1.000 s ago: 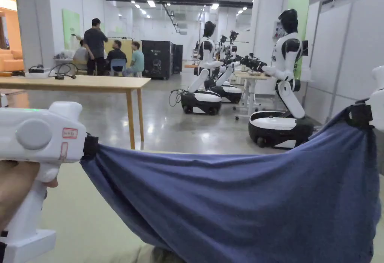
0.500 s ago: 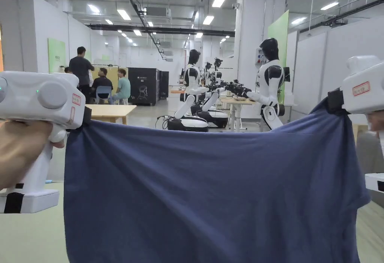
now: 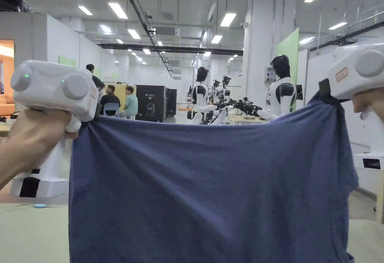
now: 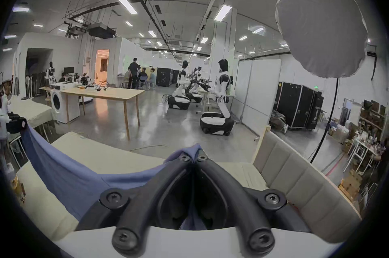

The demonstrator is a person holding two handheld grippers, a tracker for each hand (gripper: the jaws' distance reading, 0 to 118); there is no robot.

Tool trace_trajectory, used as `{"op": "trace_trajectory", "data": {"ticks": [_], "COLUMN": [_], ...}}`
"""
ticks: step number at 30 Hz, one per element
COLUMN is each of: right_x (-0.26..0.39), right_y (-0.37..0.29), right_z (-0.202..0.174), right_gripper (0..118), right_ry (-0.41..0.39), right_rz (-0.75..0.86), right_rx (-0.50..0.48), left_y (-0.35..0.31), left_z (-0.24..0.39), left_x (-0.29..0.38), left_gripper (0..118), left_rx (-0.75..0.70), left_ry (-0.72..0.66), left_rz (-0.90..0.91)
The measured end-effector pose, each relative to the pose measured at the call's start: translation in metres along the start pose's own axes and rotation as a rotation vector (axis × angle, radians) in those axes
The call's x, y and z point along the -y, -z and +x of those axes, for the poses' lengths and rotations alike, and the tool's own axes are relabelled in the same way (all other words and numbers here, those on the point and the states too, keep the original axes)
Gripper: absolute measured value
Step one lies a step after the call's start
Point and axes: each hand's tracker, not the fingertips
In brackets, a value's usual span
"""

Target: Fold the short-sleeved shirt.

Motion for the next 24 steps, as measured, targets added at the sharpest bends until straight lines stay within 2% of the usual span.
{"op": "trace_trajectory", "data": {"ticks": [5,11,15,19,21,23,24], "right_x": [-0.009,0.023,0.087,0.173,0.224,0.268,0.288], "right_y": [0.027,0.066,0.084,0.076,0.062,0.046,0.032], "right_z": [-0.008,-0.022,-0.032,-0.035,-0.037,-0.038,-0.038], "right_gripper": [0,0,0,0,0,0,0], "right_ry": [0.027,0.003,-0.04,0.013,0.018,-0.014,0.002], "right_rz": [0.018,-0.012,-0.11,-0.201,-0.278,-0.321,-0.34], "right_rx": [0.002,-0.006,-0.024,-0.068,-0.106,-0.112,-0.122], "left_y": [0.029,0.071,0.095,0.103,0.1,0.087,0.079], "left_z": [0.007,0.012,0.018,0.027,0.031,0.035,0.035], "left_x": [0.0,0.04,0.097,0.169,0.209,0.248,0.266], "left_gripper": [0,0,0,0,0,0,0], "left_rx": [-0.02,-0.037,-0.015,0.052,0.073,0.074,0.086], "left_ry": [-0.014,0.001,0.023,0.02,0.04,0.065,0.065], "left_rz": [0.027,-0.031,-0.12,-0.218,-0.271,-0.299,-0.319]}}
